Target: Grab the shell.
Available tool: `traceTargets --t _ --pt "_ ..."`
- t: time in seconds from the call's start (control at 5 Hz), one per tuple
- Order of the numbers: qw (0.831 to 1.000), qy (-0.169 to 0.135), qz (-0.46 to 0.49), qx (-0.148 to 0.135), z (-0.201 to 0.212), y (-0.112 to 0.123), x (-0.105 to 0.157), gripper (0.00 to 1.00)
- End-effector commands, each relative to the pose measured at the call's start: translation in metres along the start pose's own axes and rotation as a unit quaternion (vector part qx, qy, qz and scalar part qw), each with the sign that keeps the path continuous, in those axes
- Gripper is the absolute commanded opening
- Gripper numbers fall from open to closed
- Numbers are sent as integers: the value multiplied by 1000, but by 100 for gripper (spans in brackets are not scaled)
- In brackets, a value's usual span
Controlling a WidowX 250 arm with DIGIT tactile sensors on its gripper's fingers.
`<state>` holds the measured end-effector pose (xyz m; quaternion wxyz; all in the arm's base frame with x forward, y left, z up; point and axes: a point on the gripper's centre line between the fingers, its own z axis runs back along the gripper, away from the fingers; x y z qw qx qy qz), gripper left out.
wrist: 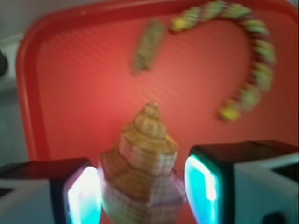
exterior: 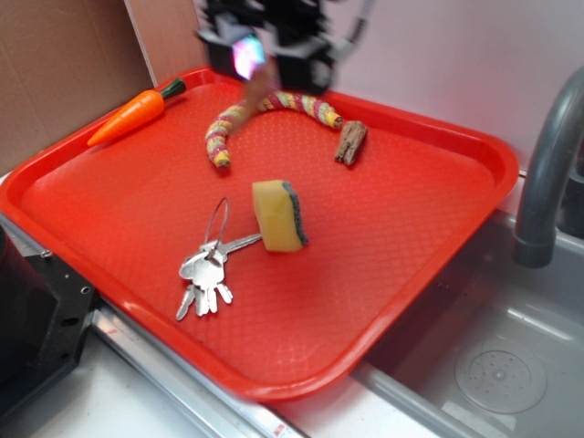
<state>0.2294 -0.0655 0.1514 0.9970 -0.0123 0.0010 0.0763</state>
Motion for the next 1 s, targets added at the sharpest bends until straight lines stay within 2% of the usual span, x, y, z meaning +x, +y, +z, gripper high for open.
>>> traceTargets --t 0.0,0.2,0.4,0.6,0.8 --pt "998 -5 17 57 31 70 13 0" --pt "996 -30 -11 78 27 104 32 0" --pt "996 -44 -27 78 28 107 39 0" --pt "994 -55 -48 80 29 97 39 0" --pt "995 -43 -41 80 20 91 42 0"
